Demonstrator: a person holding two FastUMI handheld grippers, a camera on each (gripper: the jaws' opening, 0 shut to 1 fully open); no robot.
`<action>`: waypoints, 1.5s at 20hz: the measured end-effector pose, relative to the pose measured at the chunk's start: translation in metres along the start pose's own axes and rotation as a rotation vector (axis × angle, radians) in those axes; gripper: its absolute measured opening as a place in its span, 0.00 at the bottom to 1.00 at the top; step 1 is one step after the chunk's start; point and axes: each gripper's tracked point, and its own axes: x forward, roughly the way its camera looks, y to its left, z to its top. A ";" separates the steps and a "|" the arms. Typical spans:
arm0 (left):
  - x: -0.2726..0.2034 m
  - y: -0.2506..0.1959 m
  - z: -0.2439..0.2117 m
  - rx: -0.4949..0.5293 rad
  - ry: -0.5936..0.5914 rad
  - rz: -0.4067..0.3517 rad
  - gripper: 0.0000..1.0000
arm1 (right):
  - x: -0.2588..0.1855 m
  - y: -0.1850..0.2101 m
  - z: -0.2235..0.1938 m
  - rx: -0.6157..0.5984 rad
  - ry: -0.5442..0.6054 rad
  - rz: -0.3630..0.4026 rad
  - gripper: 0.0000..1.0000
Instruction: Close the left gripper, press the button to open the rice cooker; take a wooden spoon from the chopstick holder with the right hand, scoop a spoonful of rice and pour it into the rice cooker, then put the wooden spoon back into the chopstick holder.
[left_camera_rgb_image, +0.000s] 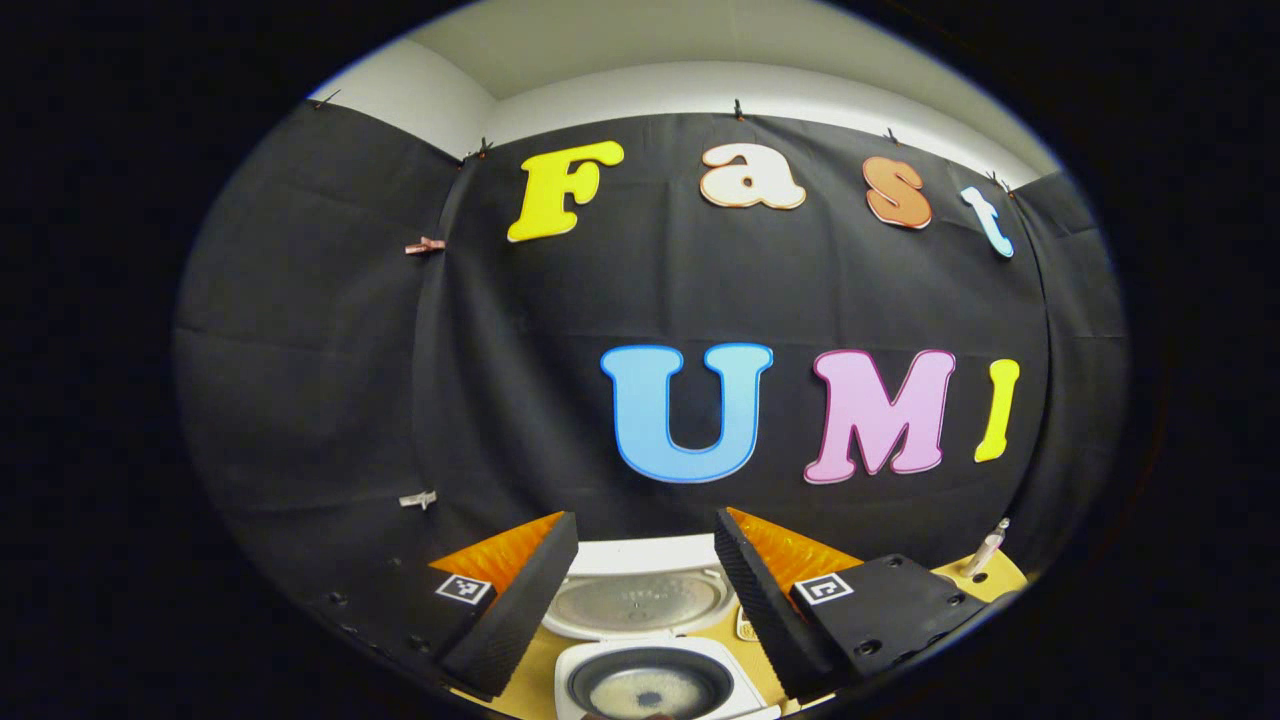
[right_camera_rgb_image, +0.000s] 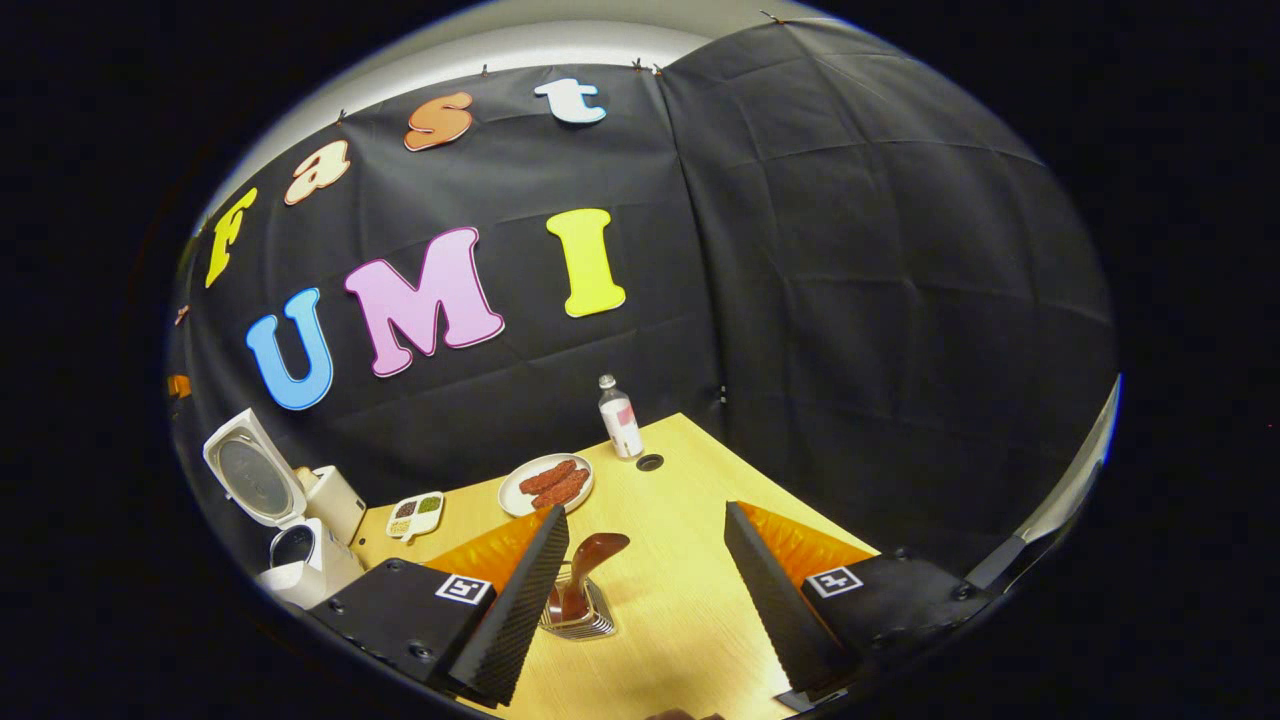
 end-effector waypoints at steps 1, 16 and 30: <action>0.012 -0.001 -0.001 0.002 -0.006 -0.012 0.94 | -0.006 0.002 -0.002 -0.002 -0.002 -0.008 0.98; 0.130 0.016 -0.104 0.006 0.140 -0.118 0.96 | -0.087 0.057 -0.048 -0.132 0.087 -0.018 0.99; 0.019 -0.007 -0.142 -0.057 0.379 -0.109 0.98 | -0.068 0.074 -0.074 -0.120 0.124 0.128 0.99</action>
